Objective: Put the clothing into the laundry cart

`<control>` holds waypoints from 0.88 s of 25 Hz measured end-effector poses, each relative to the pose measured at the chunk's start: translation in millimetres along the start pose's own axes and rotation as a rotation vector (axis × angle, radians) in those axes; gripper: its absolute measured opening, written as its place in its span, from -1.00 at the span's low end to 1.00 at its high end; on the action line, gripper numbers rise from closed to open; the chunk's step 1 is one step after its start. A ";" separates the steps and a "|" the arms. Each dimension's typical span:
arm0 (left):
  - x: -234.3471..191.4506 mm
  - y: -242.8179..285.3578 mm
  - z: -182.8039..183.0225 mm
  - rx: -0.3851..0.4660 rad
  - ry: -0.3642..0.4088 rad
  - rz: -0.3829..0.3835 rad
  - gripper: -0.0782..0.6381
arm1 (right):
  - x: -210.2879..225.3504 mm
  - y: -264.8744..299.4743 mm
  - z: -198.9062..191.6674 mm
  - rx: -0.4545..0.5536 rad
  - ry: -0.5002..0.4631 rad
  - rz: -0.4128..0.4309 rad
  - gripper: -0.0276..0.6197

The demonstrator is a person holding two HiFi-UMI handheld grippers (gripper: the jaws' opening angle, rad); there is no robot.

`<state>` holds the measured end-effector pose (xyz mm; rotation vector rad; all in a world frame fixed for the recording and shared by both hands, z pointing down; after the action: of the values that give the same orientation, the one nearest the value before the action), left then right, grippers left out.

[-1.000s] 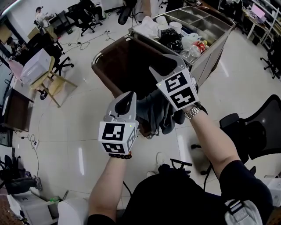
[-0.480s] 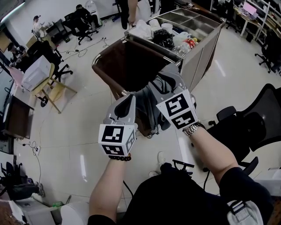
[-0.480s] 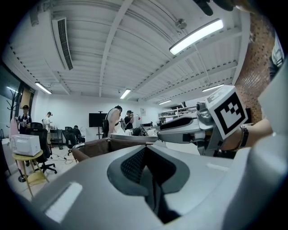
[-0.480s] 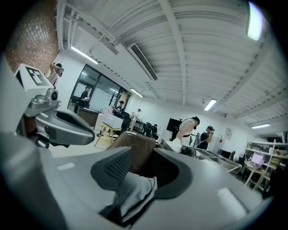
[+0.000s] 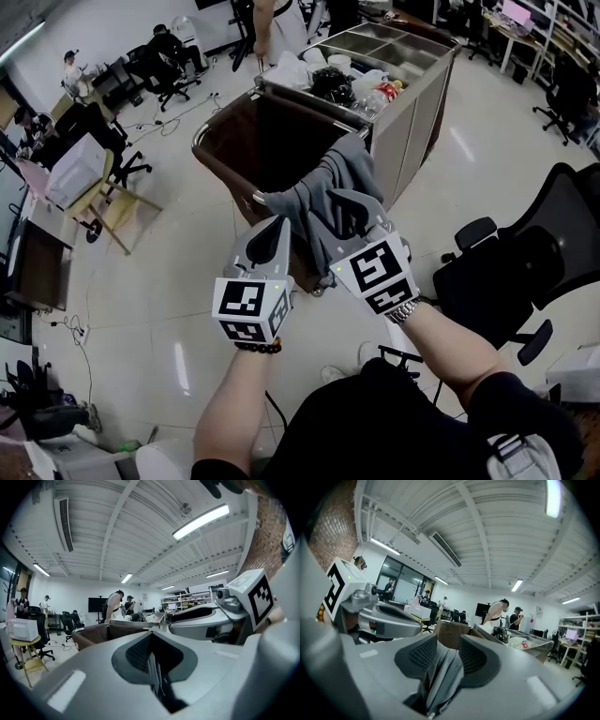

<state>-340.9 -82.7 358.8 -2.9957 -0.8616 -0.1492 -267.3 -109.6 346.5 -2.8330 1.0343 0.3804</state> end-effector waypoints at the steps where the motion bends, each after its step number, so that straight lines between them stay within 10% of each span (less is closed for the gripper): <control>1: 4.0 0.4 1.9 0.001 0.003 -0.001 -0.77 | -0.3 -4.3 1.5 0.004 0.005 0.003 -0.47; 22: 73.4 33.6 -8.3 0.010 0.006 0.080 -0.77 | 32.3 -60.5 -28.1 0.065 0.030 0.071 -0.87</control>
<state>-261.9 -72.8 374.4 -3.0129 -0.7377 -0.1516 -198.8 -88.5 365.5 -2.7584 1.1340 0.3057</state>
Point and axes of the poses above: the fingertips, and each gripper's own axes: y forward along the fingers, x to its right, z out of its top, the point moved 3 cm from there along -y, backward along the fingers, and after that the axes turned 13 degrees about -z, right-handed, at the moved point
